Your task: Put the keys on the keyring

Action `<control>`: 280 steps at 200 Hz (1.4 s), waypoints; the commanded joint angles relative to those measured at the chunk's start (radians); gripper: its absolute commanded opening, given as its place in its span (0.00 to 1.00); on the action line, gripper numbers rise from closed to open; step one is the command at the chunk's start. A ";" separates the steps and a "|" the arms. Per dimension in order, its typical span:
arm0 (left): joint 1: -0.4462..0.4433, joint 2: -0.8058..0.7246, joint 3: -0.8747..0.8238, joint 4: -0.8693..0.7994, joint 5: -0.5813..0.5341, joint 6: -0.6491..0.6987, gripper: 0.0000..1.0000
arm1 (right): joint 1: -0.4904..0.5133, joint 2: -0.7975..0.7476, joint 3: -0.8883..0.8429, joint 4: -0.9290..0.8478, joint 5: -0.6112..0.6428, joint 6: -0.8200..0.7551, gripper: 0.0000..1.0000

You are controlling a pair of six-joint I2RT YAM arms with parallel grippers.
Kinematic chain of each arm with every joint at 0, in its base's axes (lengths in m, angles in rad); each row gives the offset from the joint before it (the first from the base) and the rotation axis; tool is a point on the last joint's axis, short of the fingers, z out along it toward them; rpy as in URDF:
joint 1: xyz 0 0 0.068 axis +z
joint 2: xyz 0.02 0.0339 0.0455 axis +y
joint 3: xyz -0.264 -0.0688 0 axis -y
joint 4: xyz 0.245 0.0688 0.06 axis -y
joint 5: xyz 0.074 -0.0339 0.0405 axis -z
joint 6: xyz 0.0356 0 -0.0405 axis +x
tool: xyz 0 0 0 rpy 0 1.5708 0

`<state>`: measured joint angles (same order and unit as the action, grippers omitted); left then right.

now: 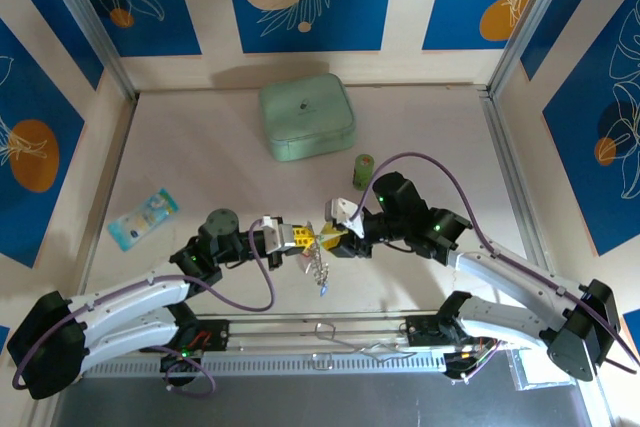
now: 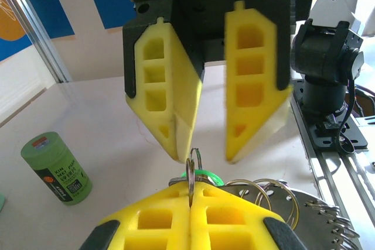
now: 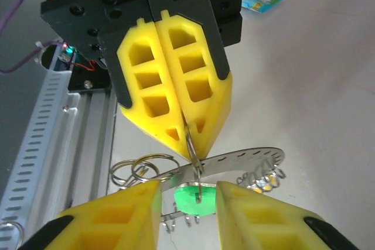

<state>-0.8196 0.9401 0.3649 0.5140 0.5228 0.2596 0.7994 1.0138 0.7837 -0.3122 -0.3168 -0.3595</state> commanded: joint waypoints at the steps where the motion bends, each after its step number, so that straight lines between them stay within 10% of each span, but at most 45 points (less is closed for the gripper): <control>1: -0.010 -0.005 0.014 0.038 0.031 -0.004 0.00 | 0.006 0.001 0.030 -0.005 0.029 -0.004 0.22; 52: -0.009 -0.008 0.020 0.029 0.048 0.001 0.00 | -0.003 0.010 0.037 -0.042 0.041 -0.017 0.00; 96: -0.011 -0.003 0.019 0.053 0.082 -0.002 0.00 | -0.003 0.059 0.038 -0.042 0.022 -0.026 0.00; 162: -0.011 0.008 0.017 0.067 0.090 -0.010 0.00 | -0.006 -0.046 -0.034 0.036 -0.060 -0.044 0.30; 280: -0.015 0.016 0.015 0.098 0.093 -0.031 0.00 | 0.009 0.029 -0.008 0.069 -0.073 -0.049 0.09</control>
<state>-0.8207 0.9531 0.3653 0.5392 0.5819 0.2405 0.8032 1.0325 0.7677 -0.2489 -0.3737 -0.3988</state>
